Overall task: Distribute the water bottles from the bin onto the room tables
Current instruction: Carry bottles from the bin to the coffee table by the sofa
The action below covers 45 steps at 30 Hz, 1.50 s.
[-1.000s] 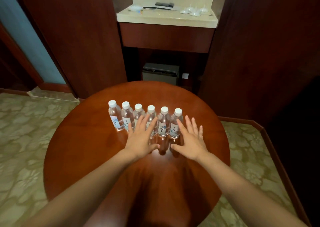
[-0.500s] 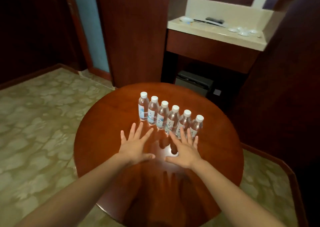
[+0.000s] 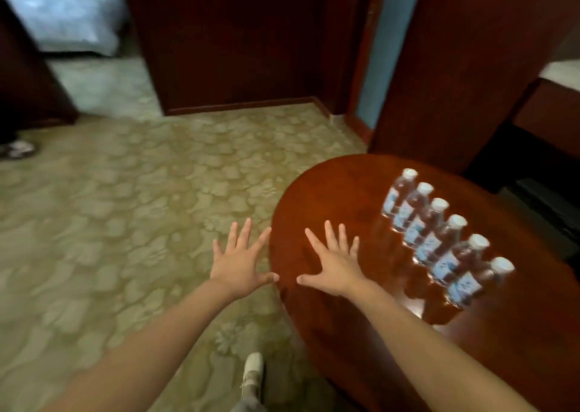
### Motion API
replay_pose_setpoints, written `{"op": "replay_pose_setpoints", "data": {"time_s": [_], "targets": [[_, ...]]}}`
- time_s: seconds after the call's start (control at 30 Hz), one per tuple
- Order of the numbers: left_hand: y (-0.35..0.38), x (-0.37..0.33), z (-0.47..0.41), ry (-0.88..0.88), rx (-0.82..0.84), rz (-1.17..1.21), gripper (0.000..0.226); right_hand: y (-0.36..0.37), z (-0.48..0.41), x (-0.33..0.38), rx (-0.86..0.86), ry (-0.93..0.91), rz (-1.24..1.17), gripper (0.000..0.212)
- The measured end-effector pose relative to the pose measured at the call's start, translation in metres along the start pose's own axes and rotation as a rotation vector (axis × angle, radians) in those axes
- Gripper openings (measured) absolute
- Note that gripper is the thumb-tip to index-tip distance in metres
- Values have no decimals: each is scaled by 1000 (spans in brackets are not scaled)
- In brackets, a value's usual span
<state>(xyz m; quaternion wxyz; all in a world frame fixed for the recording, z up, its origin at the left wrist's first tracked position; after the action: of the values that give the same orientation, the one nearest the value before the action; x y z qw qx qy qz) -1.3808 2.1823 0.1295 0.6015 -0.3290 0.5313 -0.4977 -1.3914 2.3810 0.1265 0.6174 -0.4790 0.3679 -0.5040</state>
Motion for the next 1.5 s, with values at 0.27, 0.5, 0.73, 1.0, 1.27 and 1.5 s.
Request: {"op": "replay_pose_setpoints", "data": {"time_s": [0.27,0.5,0.73,1.0,1.27,1.5], "targets": [[-26,129,110,-369,-119,72,103,-9,-15,166,-9,-412,112,109],[-46,241,205,-589,-246,131,103,-13,-8,322,-25,-662,208,109],[-68,378,317,-771,-328,175,104,-3,14,514,-54,-861,206,108],[-76,514,464,-1034,-397,227,102,26,70,727,-39,-1109,278,104],[-69,612,595,-1317,-512,340,103,56,126,909,14,-1363,382,104],[-79,721,682,-1552,-583,388,104,82,154,1083,22,-1565,471,106]]}}
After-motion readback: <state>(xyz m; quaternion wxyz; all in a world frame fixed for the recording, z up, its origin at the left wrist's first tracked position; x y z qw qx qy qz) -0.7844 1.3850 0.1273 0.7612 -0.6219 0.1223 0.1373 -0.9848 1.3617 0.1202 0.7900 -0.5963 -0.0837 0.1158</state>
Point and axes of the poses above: each hand's wrist, its own z-axis away from the middle knuckle, its own y-axis out of the palm, x = y × z, the point moved 6 cm from there along -z, towards the middle knuckle, and after that the axes turned 12 degrees about z, right-handed, at the moved point
